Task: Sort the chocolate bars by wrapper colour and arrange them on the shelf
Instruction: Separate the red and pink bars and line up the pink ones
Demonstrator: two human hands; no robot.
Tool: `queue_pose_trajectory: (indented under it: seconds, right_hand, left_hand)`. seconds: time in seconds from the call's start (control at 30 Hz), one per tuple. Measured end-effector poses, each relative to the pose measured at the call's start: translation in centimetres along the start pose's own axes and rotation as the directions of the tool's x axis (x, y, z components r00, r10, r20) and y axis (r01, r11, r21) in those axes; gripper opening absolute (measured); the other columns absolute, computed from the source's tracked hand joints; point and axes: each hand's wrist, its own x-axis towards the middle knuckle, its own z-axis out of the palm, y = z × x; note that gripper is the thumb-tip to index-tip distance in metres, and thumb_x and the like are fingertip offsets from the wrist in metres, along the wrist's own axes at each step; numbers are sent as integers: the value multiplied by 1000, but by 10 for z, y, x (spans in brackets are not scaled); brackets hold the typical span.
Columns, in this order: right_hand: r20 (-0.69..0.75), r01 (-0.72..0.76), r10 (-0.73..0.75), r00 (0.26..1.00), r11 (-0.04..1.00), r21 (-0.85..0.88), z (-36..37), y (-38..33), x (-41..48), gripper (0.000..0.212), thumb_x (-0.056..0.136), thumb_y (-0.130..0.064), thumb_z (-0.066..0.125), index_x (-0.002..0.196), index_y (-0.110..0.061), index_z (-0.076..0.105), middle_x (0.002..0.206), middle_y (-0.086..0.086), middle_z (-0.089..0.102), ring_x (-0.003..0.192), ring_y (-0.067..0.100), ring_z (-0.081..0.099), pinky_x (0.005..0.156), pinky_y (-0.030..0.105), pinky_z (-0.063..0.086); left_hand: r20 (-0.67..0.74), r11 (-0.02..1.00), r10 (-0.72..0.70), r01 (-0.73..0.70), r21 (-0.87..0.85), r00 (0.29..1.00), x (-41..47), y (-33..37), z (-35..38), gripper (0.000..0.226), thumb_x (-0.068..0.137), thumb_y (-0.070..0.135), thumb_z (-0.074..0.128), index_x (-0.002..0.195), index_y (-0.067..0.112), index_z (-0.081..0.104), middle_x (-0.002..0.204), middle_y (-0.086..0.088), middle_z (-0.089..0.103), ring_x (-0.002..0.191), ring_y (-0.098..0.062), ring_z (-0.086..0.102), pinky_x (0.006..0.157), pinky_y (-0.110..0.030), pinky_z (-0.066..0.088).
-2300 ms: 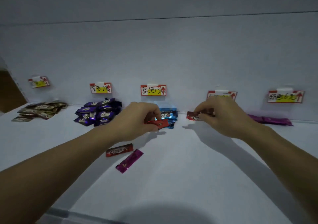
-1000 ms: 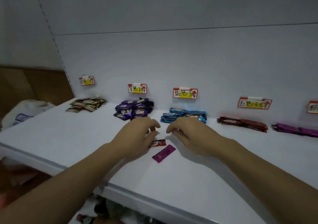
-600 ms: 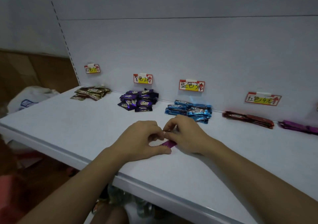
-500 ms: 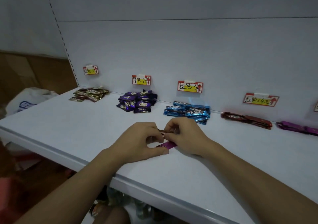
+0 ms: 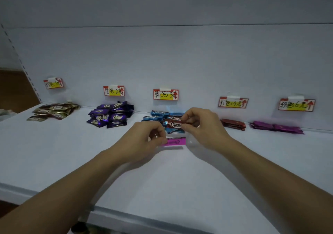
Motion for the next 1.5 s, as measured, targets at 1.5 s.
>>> queue_pose_trajectory:
  seconds: [1.5]
  right_hand:
    - [-435, -367, 122, 892, 757, -541, -166, 173, -47, 22, 85, -10, 63, 96, -24, 76, 97, -4, 63, 90, 20, 57, 76, 36, 52]
  left_hand:
    - [16, 805, 519, -495, 327, 855, 115, 108, 150, 24, 95, 25, 60, 117, 21, 69, 115, 3, 66, 107, -21, 60, 88, -38, 48]
